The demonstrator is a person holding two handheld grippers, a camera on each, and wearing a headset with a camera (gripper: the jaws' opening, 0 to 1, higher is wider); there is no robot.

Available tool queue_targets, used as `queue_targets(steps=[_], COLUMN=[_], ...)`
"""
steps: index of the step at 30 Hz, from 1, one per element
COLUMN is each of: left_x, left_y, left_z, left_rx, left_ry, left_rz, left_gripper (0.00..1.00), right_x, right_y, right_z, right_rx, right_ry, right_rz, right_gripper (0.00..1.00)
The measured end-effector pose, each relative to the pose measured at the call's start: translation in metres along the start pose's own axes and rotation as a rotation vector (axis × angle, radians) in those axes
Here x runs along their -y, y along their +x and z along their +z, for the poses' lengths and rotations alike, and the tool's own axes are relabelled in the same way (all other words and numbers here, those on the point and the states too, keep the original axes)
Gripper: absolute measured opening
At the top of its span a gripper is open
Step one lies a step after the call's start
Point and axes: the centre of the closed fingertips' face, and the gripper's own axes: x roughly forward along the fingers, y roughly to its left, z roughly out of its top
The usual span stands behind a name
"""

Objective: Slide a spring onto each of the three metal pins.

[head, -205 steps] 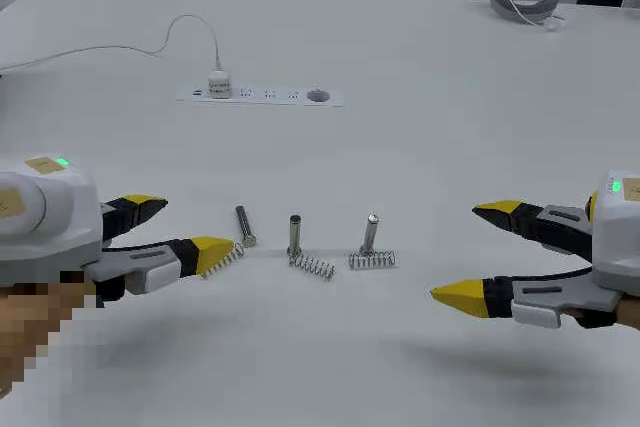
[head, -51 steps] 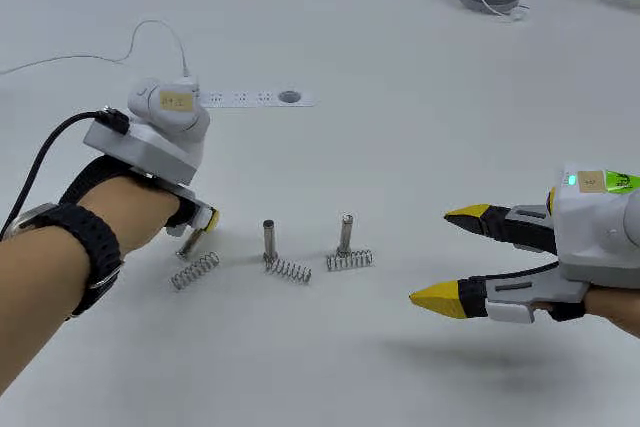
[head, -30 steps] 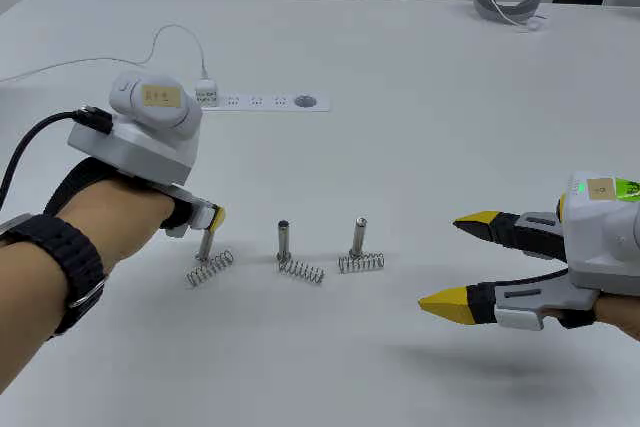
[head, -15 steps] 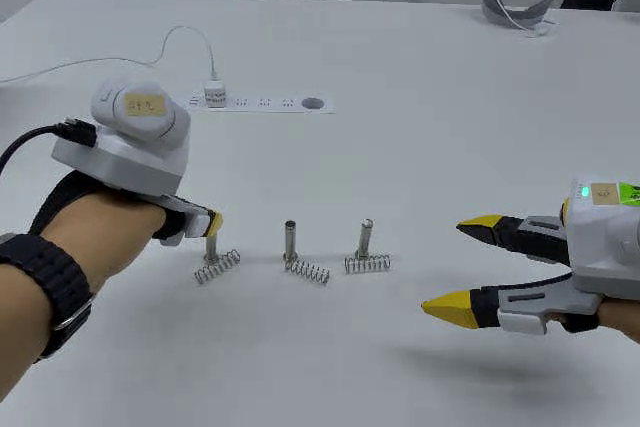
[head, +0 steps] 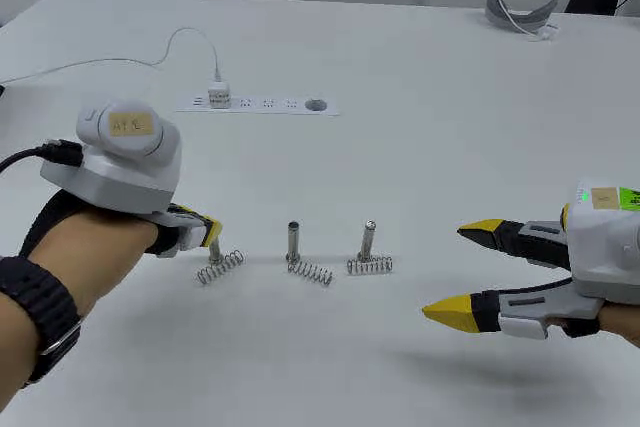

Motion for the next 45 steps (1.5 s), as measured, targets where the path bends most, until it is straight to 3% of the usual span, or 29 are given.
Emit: queue_targets(steps=[6, 22, 35, 45], left_x=[0.0, -0.002, -0.003, 0.002], left_y=[0.0, 0.001, -0.001, 0.001], left_z=[0.0, -0.003, -0.009, -0.027], left_rx=[0.02, 0.024, 0.03, -0.005], left_ry=[0.001, -0.003, -0.02, 0.002], left_rz=[-0.003, -0.008, -0.008, -0.026], left_gripper=[0.08, 0.09, 0.18, 0.23], right_x=[-0.003, -0.003, -0.003, -0.002], right_y=[0.0, 0.001, 0.001, 0.001], right_z=[0.001, 0.001, 0.0, -0.001], right_rx=[-0.002, -0.008, -0.008, -0.008], right_ry=[-0.001, -0.001, 0.0, 0.003], right_rz=[0.002, 0.002, 0.003, 0.003], right_gripper=[0.7, 0.7, 0.7, 0.7])
